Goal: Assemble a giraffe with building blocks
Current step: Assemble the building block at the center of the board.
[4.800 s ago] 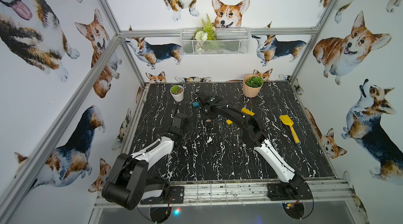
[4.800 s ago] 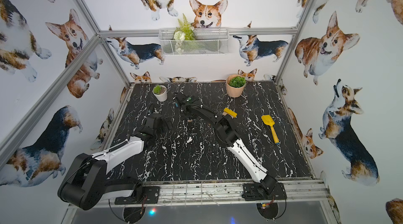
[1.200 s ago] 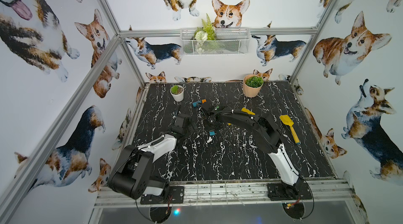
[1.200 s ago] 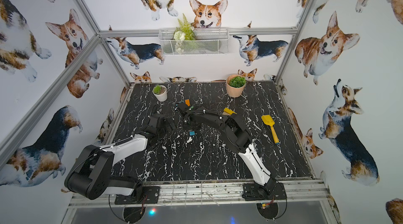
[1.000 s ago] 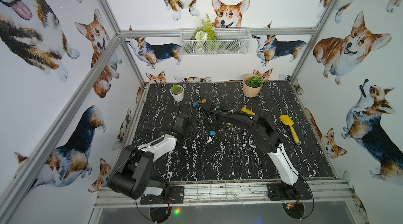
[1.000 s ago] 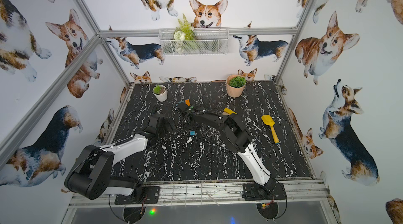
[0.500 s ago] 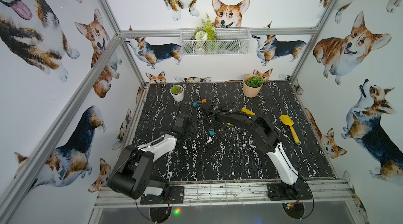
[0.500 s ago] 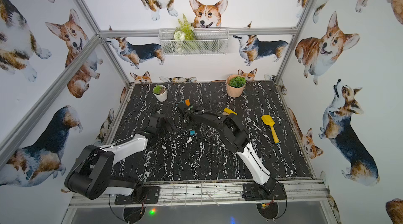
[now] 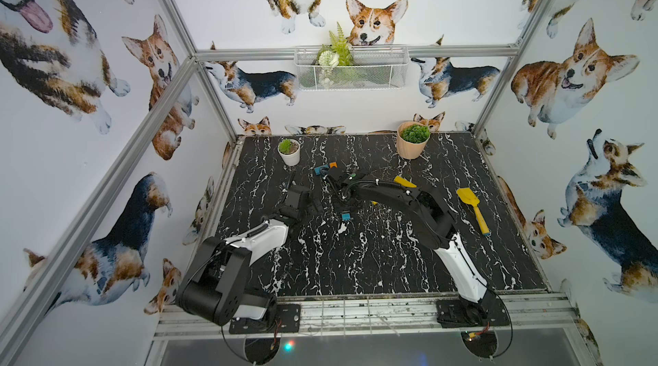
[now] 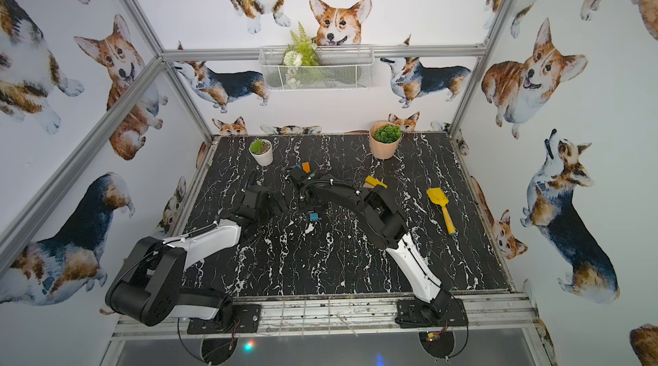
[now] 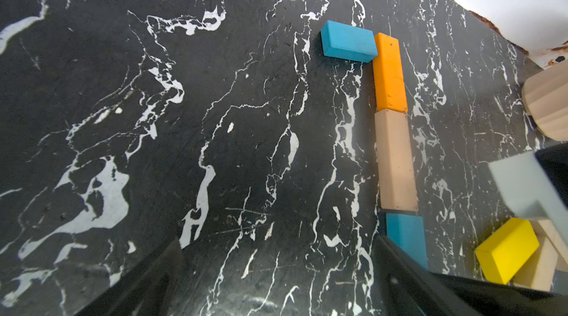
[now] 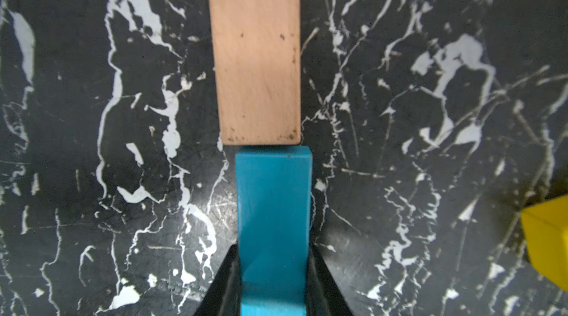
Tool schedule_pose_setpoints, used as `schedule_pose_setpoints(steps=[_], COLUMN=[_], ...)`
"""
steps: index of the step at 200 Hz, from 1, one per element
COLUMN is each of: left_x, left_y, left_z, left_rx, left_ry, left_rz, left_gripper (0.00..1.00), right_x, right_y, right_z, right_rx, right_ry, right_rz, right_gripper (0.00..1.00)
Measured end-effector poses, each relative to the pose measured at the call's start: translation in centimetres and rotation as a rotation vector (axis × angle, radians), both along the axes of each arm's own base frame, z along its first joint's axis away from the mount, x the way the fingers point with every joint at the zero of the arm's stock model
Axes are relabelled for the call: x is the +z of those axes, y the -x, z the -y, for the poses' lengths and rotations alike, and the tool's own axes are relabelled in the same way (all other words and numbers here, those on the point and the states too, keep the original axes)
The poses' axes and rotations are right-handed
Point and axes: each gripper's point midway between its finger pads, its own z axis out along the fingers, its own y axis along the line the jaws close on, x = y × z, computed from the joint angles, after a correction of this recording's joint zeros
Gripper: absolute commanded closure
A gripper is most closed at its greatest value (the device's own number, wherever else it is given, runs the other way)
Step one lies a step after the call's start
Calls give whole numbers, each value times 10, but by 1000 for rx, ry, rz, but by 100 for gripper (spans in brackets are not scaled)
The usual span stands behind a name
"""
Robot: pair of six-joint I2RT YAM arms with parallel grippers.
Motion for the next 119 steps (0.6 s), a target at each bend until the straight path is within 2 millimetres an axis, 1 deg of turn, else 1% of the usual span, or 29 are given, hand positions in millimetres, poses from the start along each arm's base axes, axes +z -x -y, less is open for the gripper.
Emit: schedule_pose_setpoints(steps=[11, 26, 54, 64, 87, 97, 105, 106, 107, 119], left_x=[0, 0, 0, 0, 0, 0, -1, -1, -1, -1], left_y=[0, 0, -1, -1, -1, -1, 0, 0, 0, 0], left_z=[0, 0, 0, 0, 0, 0, 0, 0, 0, 0], left_rx=[0, 0, -1, -1, -3, -3, -5, -5, -5, -7], left_ry=[0, 1, 1, 1, -2, -2, -5, -6, -6, -9], left_rz=[1, 2, 3, 3, 3, 2, 1, 0, 0, 0], left_gripper=[0, 0, 0, 0, 0, 0, 0, 0, 0, 0], right_x=[0, 0, 0, 0, 0, 1, 2, 2, 2, 3], right_y=[0, -1, -1, -1, -1, -1, 0, 0, -1, -1], right_z=[0, -1, -1, -1, -2, -5, -7, -7, -7, -7], right_rx=[0, 2, 3, 3, 6, 8, 10, 12, 13, 12], right_ry=[1, -2, -2, -2, -6, -17, -23, -24, -24, -25], right_rz=[-1, 2, 2, 2, -1, -4, -7, -7, -6, -5], right_gripper=[83, 75, 69, 65, 51, 42, 38, 34, 33, 26])
